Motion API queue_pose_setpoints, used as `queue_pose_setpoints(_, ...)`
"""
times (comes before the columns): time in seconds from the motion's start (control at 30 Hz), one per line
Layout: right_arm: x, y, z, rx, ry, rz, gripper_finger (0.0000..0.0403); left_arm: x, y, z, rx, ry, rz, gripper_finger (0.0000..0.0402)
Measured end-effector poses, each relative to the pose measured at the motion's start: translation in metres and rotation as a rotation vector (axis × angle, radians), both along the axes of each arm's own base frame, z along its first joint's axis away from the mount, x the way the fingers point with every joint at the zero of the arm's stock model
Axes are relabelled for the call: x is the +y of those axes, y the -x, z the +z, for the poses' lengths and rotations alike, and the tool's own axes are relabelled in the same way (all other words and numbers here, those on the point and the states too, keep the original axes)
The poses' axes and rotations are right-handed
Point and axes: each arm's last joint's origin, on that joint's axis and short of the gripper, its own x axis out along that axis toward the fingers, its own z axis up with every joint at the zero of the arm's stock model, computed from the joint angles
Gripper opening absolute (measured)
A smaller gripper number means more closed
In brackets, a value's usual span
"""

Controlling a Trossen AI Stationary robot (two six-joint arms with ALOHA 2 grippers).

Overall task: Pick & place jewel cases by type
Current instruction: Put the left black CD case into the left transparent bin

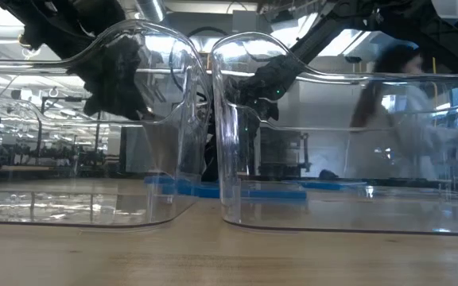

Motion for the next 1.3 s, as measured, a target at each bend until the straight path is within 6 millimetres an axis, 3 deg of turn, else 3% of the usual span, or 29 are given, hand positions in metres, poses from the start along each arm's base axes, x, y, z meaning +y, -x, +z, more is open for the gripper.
queue_pose_setpoints(0.57, -0.001, -0.001, 0.008, -0.006, 0.017, -0.067, 0.0284, 0.003, -0.002, -0.001, 0.006, -0.035, 0.061, 0.0141)
queue_pose_setpoints(0.77, 0.001, -0.001, 0.01, -0.024, -0.013, -0.04, 0.0284, 0.005, -0.007, 0.005, -0.079, -0.074, 0.1, 0.0141)
queue_pose_setpoints(1.3, 0.02, -0.007, 0.01, -0.034, -0.039, 0.019, 0.0284, 0.007, -0.007, 0.006, -0.038, -0.204, 0.098, 0.0141)
